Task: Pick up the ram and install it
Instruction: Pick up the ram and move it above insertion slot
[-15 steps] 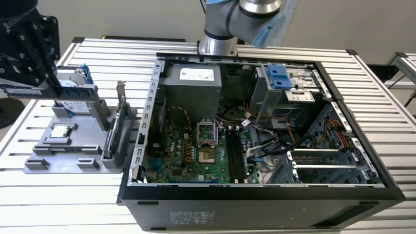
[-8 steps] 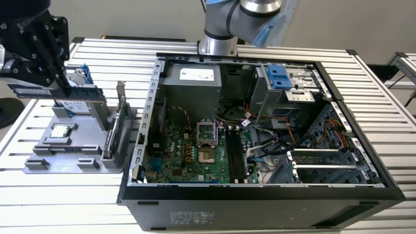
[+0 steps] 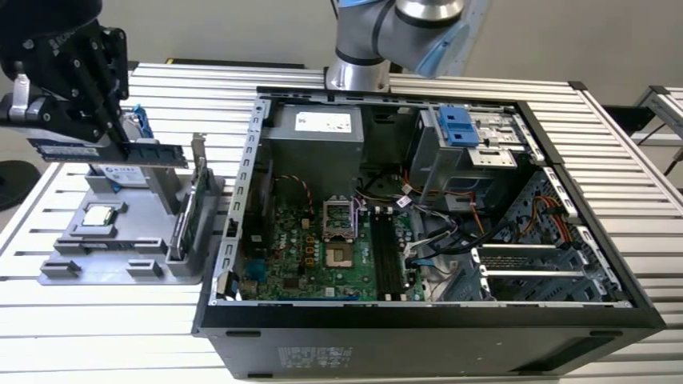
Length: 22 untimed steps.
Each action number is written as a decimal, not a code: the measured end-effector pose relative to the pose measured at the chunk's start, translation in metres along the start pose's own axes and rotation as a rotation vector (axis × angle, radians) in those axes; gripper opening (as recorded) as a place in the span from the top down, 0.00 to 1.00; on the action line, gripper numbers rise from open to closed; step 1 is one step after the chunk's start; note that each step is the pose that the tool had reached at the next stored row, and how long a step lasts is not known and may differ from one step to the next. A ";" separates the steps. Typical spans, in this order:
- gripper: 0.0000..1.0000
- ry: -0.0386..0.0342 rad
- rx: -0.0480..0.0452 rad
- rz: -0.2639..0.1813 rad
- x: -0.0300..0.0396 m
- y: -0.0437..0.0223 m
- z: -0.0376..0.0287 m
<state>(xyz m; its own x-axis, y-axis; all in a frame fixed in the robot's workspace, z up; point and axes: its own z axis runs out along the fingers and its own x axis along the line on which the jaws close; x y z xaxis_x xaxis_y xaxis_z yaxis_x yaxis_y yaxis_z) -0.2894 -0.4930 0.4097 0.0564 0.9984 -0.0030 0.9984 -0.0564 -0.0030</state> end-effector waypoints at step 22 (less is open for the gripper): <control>1.00 0.0000 0.0000 0.000 0.0018 0.0313 -0.0001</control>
<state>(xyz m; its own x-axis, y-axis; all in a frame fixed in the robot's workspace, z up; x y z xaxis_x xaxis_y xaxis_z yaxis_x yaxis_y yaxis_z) -0.2580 -0.4930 0.4097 0.0564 0.9984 -0.0030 0.9984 -0.0564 -0.0030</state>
